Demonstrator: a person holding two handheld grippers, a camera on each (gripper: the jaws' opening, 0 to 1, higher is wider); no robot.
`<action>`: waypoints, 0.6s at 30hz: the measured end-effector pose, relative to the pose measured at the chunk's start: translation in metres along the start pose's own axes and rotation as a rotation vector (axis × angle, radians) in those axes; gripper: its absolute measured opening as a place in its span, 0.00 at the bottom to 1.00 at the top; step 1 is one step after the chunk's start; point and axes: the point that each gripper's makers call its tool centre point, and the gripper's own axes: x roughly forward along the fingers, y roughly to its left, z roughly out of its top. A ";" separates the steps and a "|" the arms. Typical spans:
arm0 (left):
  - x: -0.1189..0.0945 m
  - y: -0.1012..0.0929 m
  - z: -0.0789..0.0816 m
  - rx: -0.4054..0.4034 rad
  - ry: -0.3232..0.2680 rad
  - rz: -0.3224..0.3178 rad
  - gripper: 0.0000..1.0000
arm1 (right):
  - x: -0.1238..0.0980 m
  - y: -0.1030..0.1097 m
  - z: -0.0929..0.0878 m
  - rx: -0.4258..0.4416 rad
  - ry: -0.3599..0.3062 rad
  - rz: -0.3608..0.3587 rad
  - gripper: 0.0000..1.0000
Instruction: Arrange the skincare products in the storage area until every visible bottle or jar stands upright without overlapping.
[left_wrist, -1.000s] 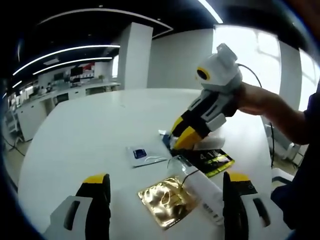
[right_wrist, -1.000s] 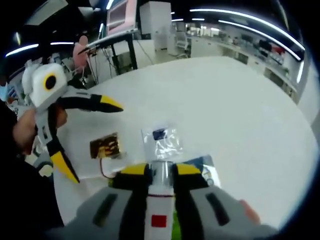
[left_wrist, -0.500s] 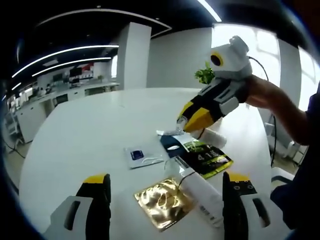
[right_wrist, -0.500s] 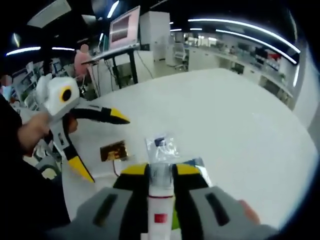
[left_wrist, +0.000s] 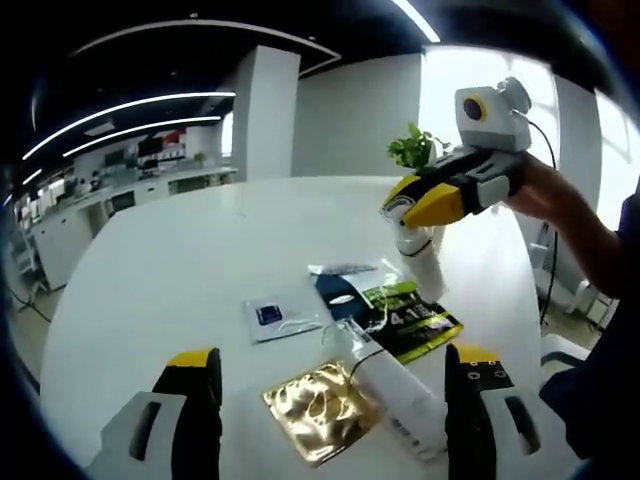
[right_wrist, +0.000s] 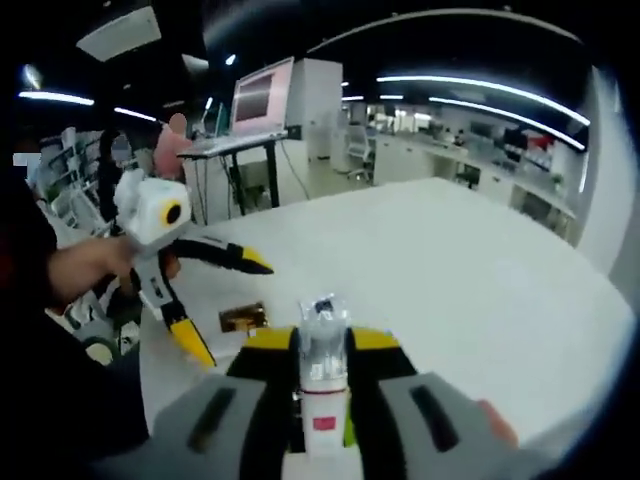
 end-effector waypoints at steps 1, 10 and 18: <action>0.000 -0.001 0.000 0.000 0.000 -0.001 0.94 | -0.002 -0.001 0.003 -0.005 -0.023 -0.006 0.19; 0.001 0.000 -0.002 0.001 0.008 0.002 0.94 | -0.013 -0.011 0.003 0.041 -0.131 -0.039 0.19; 0.003 0.000 -0.003 0.002 0.013 0.000 0.94 | -0.023 -0.018 0.006 0.052 -0.182 -0.078 0.19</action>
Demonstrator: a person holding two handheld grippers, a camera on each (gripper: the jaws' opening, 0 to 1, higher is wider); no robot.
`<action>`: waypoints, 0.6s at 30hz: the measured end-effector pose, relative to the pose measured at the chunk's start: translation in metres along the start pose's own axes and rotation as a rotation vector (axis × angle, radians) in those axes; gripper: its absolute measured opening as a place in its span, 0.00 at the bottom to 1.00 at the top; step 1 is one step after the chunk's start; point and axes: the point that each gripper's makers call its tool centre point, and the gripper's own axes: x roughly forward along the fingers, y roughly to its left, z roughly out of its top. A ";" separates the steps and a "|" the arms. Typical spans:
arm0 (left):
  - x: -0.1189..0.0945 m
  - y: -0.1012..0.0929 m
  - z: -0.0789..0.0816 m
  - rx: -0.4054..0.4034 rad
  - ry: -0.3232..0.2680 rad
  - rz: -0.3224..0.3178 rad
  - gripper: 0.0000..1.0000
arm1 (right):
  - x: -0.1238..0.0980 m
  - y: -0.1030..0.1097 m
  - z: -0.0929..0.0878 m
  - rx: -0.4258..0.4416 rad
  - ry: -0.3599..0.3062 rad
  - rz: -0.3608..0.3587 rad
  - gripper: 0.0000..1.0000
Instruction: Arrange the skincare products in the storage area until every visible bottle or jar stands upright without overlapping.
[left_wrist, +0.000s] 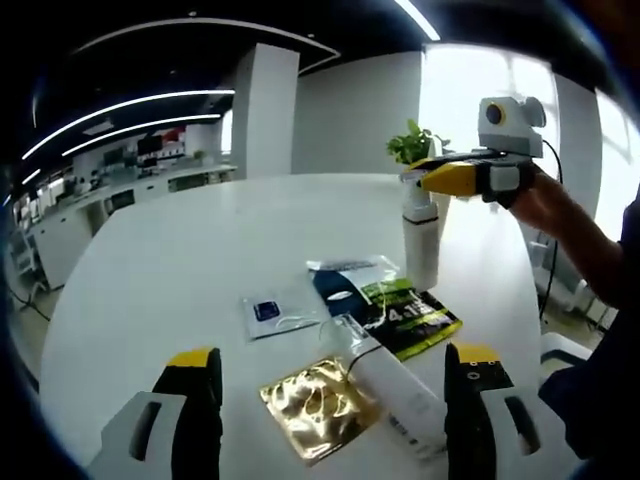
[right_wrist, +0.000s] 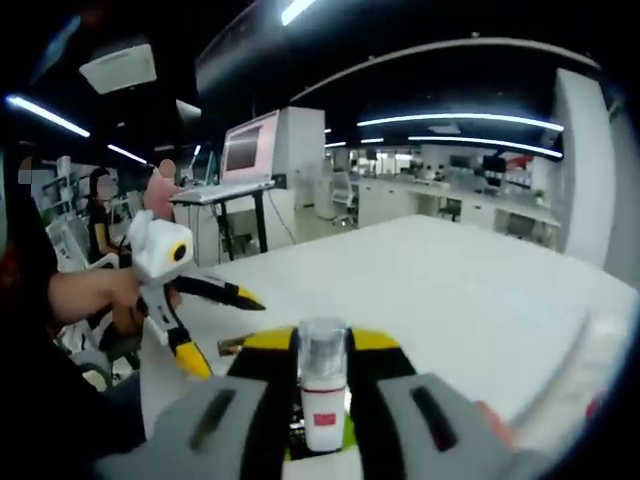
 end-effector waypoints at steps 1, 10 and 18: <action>0.000 0.000 0.000 0.000 0.000 -0.001 0.94 | -0.002 -0.001 0.002 0.002 -0.010 -0.005 0.19; 0.002 -0.001 0.004 0.003 -0.006 -0.006 0.94 | -0.023 -0.012 0.006 0.013 -0.035 -0.053 0.18; 0.003 -0.001 0.004 0.004 -0.004 -0.008 0.94 | -0.042 -0.019 0.012 0.007 -0.060 -0.103 0.18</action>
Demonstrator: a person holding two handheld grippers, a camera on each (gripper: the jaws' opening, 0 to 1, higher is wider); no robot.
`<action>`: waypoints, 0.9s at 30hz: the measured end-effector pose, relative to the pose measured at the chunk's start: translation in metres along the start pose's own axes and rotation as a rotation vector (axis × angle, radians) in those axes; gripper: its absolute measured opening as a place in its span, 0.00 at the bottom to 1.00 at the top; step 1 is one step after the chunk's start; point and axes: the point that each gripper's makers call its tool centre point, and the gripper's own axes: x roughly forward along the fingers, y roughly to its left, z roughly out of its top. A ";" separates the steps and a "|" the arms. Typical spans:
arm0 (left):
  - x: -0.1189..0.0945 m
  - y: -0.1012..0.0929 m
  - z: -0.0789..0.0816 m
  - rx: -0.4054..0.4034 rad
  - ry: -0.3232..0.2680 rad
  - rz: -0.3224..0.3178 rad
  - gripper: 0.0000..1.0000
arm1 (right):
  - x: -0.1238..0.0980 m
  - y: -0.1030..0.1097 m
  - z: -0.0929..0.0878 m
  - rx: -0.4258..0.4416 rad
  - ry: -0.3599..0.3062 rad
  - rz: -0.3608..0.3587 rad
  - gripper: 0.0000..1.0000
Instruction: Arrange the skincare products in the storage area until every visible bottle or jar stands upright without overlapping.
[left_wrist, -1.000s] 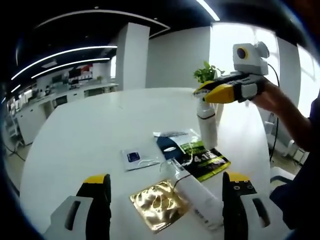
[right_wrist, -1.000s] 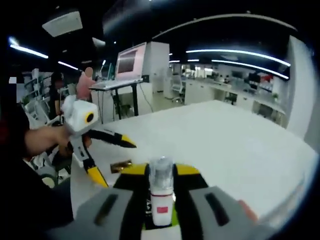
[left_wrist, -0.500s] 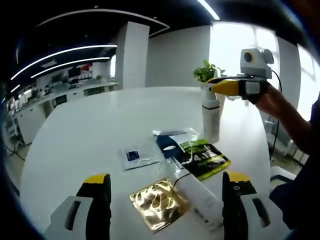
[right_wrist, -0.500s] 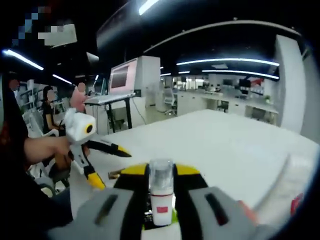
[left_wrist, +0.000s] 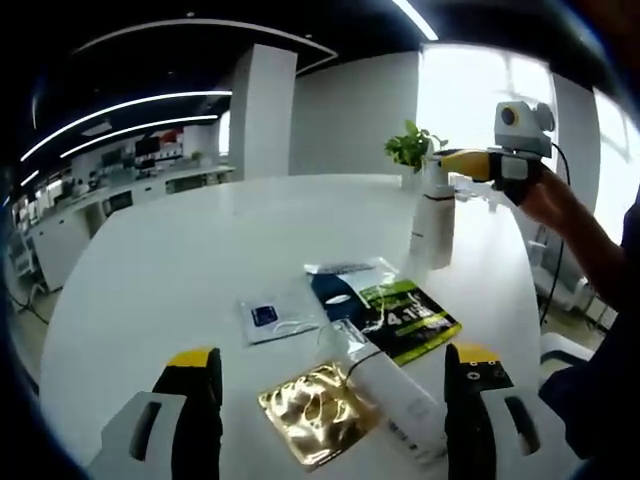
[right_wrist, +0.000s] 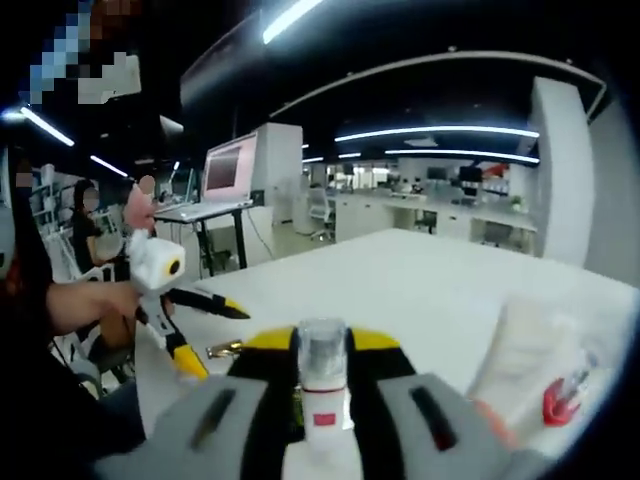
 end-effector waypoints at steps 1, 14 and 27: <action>0.000 0.000 0.000 0.000 0.000 0.000 0.94 | -0.002 -0.001 0.000 0.003 -0.002 -0.006 0.18; 0.000 0.002 -0.001 0.006 0.005 -0.005 0.94 | -0.024 -0.008 0.010 -0.016 -0.032 -0.072 0.18; 0.001 0.002 0.001 0.006 -0.002 -0.010 0.94 | -0.040 -0.016 0.014 -0.013 -0.060 -0.120 0.18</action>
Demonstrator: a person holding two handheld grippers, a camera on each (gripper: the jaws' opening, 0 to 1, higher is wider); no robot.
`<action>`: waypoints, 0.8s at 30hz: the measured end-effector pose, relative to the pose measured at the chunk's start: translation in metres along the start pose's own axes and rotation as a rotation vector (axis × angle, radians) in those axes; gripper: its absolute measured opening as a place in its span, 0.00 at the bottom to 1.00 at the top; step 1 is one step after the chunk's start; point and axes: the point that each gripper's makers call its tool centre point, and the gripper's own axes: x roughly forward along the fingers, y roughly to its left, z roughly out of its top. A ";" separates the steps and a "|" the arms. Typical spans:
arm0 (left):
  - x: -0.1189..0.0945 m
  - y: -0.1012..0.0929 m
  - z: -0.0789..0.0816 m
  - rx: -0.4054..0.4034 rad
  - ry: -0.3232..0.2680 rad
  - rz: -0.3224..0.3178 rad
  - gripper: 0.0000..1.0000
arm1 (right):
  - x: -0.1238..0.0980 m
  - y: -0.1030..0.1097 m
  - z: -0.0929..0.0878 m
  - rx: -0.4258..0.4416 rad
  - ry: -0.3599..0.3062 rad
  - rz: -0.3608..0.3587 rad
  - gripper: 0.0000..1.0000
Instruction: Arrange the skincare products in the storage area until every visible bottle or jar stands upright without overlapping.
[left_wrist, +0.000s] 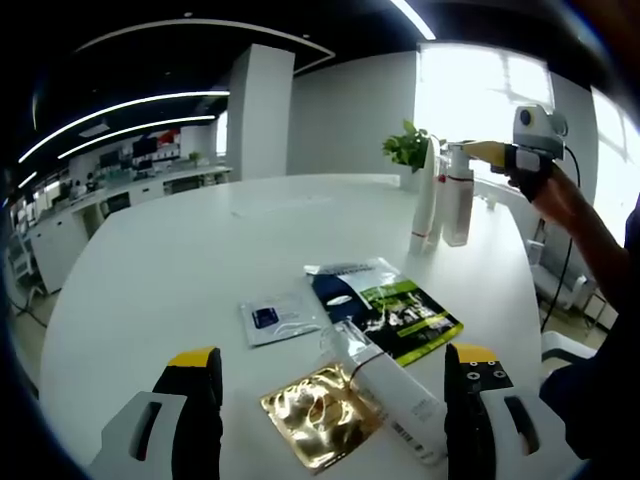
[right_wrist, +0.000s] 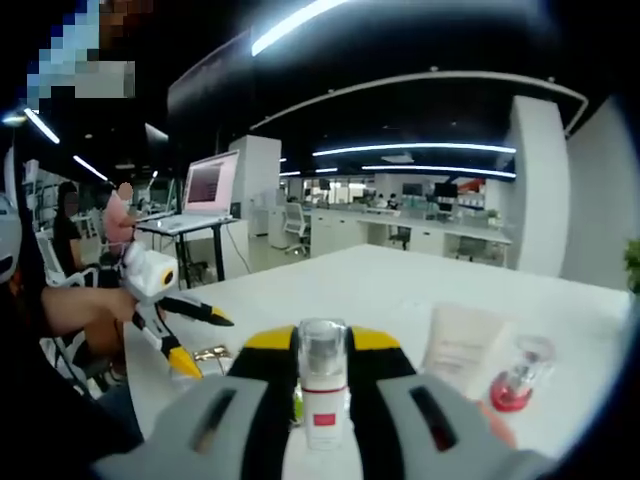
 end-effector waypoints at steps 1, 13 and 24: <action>0.000 0.000 0.000 0.000 -0.001 0.000 0.94 | -0.002 -0.001 0.000 0.002 -0.003 -0.005 0.18; 0.003 0.000 0.000 0.003 0.005 -0.006 0.94 | -0.020 -0.022 -0.005 0.039 -0.023 -0.073 0.18; 0.006 -0.002 0.000 0.005 0.009 -0.013 0.93 | -0.039 -0.045 -0.008 0.050 -0.037 -0.152 0.18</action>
